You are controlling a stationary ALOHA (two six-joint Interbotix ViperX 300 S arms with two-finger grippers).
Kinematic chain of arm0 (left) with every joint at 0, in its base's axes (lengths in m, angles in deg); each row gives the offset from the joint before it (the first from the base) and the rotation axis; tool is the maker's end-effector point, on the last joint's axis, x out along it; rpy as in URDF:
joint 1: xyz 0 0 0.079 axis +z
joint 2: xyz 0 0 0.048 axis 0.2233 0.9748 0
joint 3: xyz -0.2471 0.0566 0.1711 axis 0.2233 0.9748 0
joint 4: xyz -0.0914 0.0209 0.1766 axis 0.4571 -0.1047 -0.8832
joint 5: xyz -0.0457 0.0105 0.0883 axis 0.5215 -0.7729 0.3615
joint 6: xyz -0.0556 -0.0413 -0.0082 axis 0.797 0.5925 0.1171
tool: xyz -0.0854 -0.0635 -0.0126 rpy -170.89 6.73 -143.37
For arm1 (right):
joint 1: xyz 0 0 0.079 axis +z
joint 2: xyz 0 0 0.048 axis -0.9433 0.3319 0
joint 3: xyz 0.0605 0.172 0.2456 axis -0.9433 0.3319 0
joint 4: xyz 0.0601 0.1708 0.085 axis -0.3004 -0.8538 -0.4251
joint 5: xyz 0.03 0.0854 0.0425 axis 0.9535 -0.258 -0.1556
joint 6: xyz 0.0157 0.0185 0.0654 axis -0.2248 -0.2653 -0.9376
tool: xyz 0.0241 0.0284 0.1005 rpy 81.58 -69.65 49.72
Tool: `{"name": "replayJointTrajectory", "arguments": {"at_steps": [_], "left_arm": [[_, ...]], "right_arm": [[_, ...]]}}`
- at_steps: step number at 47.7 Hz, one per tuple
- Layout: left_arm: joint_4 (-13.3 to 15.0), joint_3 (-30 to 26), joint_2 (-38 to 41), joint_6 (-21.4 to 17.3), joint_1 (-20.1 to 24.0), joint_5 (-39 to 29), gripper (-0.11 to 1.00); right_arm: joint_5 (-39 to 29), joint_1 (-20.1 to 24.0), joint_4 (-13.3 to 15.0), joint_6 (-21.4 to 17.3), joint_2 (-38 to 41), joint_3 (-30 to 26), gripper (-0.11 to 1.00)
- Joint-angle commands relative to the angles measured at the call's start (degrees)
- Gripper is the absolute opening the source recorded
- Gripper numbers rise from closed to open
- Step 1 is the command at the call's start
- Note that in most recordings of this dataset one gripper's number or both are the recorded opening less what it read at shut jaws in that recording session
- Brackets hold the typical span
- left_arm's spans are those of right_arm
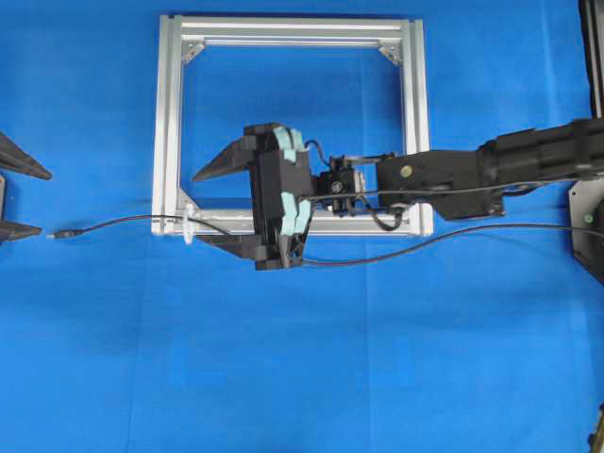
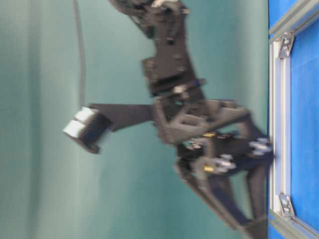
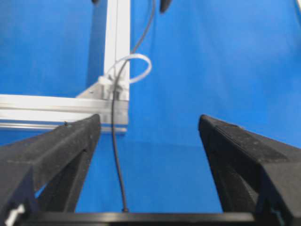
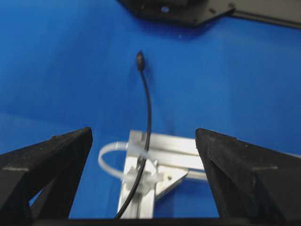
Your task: Insert the wire through the string loop located on the left side.
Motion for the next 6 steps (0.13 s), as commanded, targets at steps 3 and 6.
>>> {"name": "replayJointTrajectory", "arguments": {"at_steps": [3, 6], "left_arm": [[-0.09, -0.62, 0.88, -0.09, 0.0, 0.79, 0.8], [-0.09, -0.7, 0.97, -0.18, 0.0, 0.88, 0.8]], "right_arm": [[-1.67, -0.44, -0.26, 0.0, -4.75, -0.44, 0.94], [-2.72, -0.44, -0.26, 0.0, -5.98, -0.44, 0.94]]}}
